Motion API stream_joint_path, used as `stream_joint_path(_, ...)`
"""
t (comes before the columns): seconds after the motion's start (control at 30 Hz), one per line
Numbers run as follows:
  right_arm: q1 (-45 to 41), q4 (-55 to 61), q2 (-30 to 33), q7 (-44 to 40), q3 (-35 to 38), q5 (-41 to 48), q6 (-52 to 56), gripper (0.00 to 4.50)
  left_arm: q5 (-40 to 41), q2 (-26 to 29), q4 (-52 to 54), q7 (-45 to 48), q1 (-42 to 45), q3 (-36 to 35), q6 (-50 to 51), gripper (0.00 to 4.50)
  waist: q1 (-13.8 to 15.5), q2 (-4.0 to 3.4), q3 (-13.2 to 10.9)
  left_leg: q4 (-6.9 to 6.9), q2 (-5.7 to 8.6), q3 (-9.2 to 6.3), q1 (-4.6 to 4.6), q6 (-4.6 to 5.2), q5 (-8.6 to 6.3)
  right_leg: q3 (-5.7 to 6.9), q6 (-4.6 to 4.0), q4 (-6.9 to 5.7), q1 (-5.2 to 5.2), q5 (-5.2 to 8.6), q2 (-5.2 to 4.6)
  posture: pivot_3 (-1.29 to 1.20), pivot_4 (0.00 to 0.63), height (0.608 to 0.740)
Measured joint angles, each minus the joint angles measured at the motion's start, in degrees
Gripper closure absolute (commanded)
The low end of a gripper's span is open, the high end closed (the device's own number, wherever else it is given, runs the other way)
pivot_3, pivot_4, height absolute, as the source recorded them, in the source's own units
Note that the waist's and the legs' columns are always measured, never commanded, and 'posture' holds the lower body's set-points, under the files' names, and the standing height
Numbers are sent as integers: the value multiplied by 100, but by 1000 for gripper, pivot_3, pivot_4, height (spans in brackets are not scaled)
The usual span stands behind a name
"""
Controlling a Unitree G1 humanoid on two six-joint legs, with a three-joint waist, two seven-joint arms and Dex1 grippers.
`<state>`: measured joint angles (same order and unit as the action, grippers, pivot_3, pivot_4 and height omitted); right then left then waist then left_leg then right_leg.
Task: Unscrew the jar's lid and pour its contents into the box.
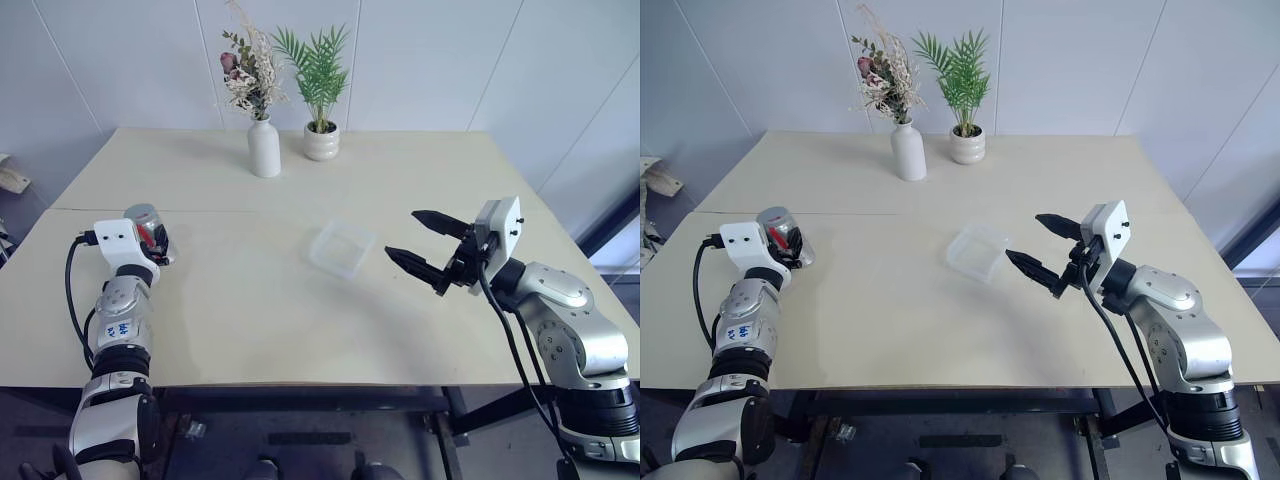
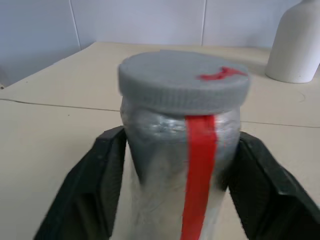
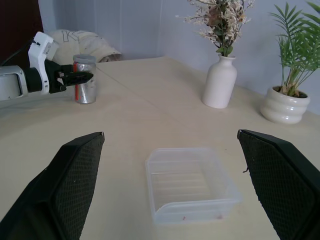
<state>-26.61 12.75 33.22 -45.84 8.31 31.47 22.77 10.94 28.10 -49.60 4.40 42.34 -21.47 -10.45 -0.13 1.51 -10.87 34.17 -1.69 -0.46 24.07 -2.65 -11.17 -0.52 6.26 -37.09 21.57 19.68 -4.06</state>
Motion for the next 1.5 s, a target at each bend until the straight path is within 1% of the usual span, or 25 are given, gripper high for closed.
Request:
stream_joint_path(0.2, 1, 81, 43, 68, 29, 6, 99, 0, 21, 0, 37, 82, -60, -8, -3, 2394, -2, 0, 0, 0, -1, 0, 0, 0, 0, 0, 0, 1, 0, 0, 0, 0, 150, 740)
stream_joint_path(0.3, 2, 163, 74, 130, 100, 10, 142, 0, 86, 0, 221, 342, -155, -4, 77, 2394, 2, 0, 0, 0, 0, 0, 0, 0, 0, 0, 0, 0, 0, 0, 0, 0, 150, 740)
stream_joint_path(0.43, 0, 326, 144, 219, 103, 18, 245, 0, 279, 5, 751, 1118, -239, 131, 438, 2394, 2, 0, 0, 0, 0, 0, 1, 0, 0, 0, -1, 1, 0, 0, 0, 0, 150, 740)
stream_joint_path(0.63, -62, 635, 148, 373, 96, 57, 431, 0, 545, 153, 1760, 2553, -254, 643, 1197, 2394, -17, 0, 0, -1, -2, 1, 1, 0, 0, -3, -1, 2, 0, 0, 3, 0, 150, 740)
stream_joint_path(0.8, -148, 864, 147, 490, 38, 95, 638, 0, 759, 264, 2367, 3636, -254, 984, 1767, 2394, -16, 0, 0, -1, -4, 1, 1, 0, 0, -5, -2, 2, 1, 0, 5, 0, 150, 740)
stream_joint_path(0.93, -243, 1142, 133, 645, -117, 183, 904, 0, 859, 436, 2575, 4589, -182, 1290, 1968, 2394, -17, 0, 0, -1, -6, 1, 1, 0, 0, -6, -6, 2, 1, 1, 7, 0, 150, 740)
stream_joint_path(1.1, -481, 1364, -20, 903, -251, 304, 1236, 0, 960, 453, 2695, 5334, 109, 1533, 2134, 2394, -10, 0, 0, 0, -5, 0, 3, 1, 0, -7, -6, 3, 1, 1, 5, 0, 150, 740)
stream_joint_path(1.2, -619, 1467, -127, 1047, -378, 350, 1390, 0, 1043, 403, 2808, 5695, 220, 1700, 2285, 2394, -15, -1, 0, -1, -6, 0, 3, 1, 0, -7, -7, 4, 1, 2, 6, 0, 150, 740)
stream_joint_path(1.5, -1054, 1498, -486, 1458, -807, 385, 1871, 0, 1145, -128, 2738, 6307, 679, 2017, 2281, 2394, -16, -1, 0, 0, -5, -1, 6, 3, 0, -8, -7, 3, 5, 2, 8, 0, 150, 740)
